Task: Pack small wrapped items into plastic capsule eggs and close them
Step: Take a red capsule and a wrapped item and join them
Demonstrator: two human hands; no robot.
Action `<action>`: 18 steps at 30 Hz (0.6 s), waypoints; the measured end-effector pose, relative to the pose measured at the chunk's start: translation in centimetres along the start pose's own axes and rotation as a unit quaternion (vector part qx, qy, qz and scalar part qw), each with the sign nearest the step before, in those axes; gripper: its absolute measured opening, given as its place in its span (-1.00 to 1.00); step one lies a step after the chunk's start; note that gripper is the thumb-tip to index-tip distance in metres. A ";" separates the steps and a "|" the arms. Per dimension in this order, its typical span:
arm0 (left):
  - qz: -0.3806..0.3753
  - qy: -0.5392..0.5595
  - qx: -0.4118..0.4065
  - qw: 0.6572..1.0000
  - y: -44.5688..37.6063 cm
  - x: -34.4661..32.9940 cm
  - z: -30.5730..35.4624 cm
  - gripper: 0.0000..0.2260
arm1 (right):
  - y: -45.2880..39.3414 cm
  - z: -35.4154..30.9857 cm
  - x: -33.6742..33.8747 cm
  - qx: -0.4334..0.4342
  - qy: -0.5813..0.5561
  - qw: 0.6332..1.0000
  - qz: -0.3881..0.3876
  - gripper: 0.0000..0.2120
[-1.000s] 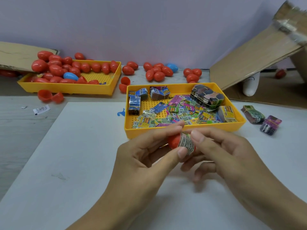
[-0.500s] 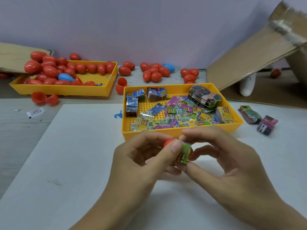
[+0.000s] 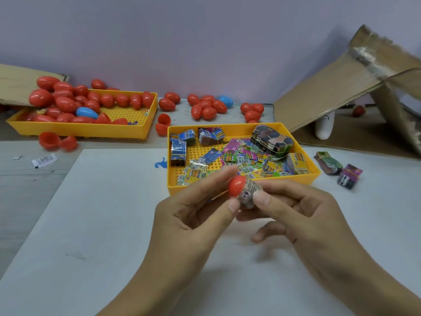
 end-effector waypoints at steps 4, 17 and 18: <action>0.027 0.006 0.010 1.000 -0.2 0.6 -0.6 -0.71 | 0.5 -2.4 0.5 0.179 0.136 0.972 0.060 -0.73; 0.050 0.022 0.039 0.998 -0.4 0.8 -1.8 -0.92 | -2.1 -16.8 6.1 0.566 0.509 0.598 0.251 -0.80; 0.050 0.022 0.044 0.998 -0.5 0.8 -1.9 -0.90 | -3.4 -17.9 7.7 0.536 0.529 0.593 0.285 -0.78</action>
Point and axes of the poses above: each hand's wrist, its own y-axis away from the middle knuckle, its own x-axis out of the back of the hand, z = x × y, the point moved 7 cm from there along -y, towards the middle knuckle, and after that the axes turned 8 degrees about z, right-handed, at the moved point
